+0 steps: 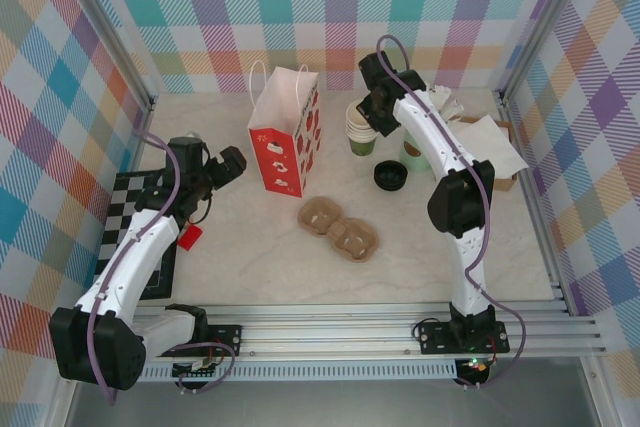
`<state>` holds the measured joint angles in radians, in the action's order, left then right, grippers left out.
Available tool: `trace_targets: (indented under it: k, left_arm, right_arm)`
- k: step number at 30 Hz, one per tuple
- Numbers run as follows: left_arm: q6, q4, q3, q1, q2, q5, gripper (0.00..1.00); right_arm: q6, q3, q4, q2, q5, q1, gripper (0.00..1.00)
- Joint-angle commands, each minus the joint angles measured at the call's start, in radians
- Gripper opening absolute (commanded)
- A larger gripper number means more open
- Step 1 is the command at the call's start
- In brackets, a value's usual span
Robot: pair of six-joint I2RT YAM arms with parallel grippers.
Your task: Pack the takeout coffee
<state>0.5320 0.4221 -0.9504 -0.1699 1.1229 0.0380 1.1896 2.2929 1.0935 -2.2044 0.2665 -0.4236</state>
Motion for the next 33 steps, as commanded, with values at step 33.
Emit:
trace_targets:
  k: [33]
  left_arm:
    - [0.001, 0.121, 0.038, -0.030, -0.069, -0.184, 1.00]
  right_arm:
    - [-0.161, 0.016, 0.101, 0.356, -0.008, 0.021, 0.00]
